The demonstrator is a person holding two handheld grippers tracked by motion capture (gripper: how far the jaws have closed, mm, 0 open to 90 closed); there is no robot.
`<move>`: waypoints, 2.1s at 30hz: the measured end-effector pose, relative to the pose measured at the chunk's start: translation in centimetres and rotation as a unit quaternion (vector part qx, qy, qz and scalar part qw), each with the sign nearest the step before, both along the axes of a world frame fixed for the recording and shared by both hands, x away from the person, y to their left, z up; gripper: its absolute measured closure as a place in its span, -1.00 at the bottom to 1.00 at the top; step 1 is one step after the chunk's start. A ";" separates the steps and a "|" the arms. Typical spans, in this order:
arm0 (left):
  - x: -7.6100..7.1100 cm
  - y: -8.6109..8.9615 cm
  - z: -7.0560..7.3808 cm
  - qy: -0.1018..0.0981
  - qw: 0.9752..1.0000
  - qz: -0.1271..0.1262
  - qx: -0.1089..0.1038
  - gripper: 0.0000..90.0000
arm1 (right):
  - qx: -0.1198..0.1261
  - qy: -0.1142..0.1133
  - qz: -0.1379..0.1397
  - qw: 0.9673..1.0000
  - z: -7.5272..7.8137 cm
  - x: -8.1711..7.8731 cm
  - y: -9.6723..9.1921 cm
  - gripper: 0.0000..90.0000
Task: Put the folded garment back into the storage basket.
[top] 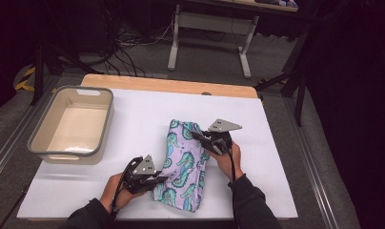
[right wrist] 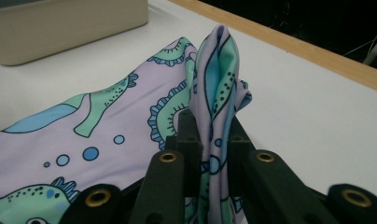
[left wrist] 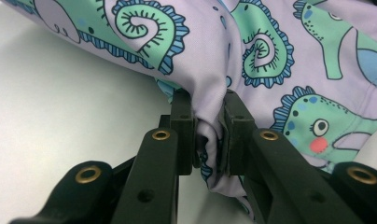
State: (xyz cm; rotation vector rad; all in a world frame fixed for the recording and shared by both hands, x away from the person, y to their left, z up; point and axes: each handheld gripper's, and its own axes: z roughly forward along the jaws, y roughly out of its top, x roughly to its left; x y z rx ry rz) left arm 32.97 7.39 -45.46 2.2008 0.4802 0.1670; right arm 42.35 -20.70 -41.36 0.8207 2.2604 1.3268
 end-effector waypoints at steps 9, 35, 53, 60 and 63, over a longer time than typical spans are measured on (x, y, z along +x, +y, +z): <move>0.7 0.6 0.5 -0.015 1.000 0.014 -0.003 0.75 | 0.019 -0.028 -0.002 0.999 1.7 0.2 1.0 0.82; 1.2 4.3 3.3 -0.072 0.995 0.057 -0.033 0.77 | 0.025 -0.075 0.019 0.997 6.7 1.9 5.9 0.82; 1.2 6.5 4.5 -0.074 0.994 0.076 -0.029 0.77 | 0.031 -0.077 0.033 0.996 7.7 3.0 8.1 0.82; 1.1 7.5 5.1 -0.075 0.993 0.086 -0.027 0.77 | 0.032 -0.082 0.043 0.995 8.4 3.0 9.3 0.82; 1.0 8.0 5.2 -0.075 0.993 0.091 -0.027 0.77 | 0.034 -0.084 0.047 0.995 8.5 3.1 9.9 0.82</move>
